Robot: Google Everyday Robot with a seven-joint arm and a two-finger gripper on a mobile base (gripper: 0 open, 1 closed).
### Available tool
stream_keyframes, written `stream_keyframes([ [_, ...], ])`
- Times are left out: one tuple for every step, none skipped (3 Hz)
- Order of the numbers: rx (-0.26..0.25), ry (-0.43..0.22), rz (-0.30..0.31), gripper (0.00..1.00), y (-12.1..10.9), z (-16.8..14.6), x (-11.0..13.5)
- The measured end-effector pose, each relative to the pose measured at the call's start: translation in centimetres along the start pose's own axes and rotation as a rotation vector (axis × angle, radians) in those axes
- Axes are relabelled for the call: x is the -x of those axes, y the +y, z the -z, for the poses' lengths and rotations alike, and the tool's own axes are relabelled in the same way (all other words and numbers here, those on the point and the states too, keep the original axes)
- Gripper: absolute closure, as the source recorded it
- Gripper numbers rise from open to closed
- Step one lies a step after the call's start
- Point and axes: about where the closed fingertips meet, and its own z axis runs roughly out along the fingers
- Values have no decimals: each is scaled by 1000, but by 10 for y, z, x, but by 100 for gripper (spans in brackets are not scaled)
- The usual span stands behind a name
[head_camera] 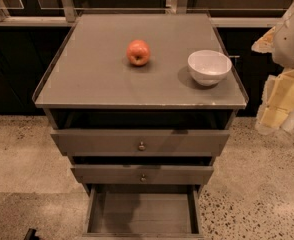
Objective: Place apple into bottom drawer
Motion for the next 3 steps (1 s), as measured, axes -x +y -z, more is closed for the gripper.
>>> stream_keyframes([
  [0,0,0,0,0,0,0],
  [-22,-14,13,0,-13,2,-1],
  [-50,-49,16,0,-56,-2,-3],
])
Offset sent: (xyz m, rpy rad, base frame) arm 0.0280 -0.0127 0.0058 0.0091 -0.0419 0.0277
